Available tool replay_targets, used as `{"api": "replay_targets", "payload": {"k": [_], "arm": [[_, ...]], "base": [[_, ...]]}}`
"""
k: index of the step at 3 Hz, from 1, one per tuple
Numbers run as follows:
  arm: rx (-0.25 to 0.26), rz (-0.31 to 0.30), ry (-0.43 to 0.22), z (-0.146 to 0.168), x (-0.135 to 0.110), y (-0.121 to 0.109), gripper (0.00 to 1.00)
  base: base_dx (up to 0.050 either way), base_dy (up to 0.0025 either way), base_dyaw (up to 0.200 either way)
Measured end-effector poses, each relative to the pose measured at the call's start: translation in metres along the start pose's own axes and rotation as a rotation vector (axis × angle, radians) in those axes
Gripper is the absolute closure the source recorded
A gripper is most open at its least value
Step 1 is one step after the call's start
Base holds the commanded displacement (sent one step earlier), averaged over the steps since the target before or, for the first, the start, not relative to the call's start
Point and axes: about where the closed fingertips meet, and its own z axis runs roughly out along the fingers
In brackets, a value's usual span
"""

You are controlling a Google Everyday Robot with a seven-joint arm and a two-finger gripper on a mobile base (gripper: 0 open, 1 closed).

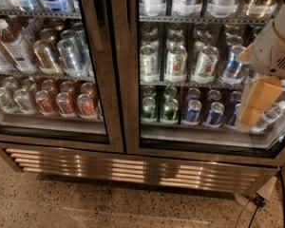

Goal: Open right fridge door

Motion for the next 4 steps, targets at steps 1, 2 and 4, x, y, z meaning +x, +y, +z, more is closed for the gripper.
{"api": "replay_targets", "payload": {"k": [1, 2, 4], "arm": [[-0.091, -0.053, -0.072, 0.041, -0.013, 0.015, 0.00], [-0.185, -0.121, -0.272, 0.084, -0.029, 0.034, 0.00], [-0.300, -0.237, -0.712, 0.078, -0.032, 0.097, 0.00]], "base": [[0.000, 0.00000, 0.000], [0.000, 0.00000, 0.000], [0.000, 0.00000, 0.000]]}}
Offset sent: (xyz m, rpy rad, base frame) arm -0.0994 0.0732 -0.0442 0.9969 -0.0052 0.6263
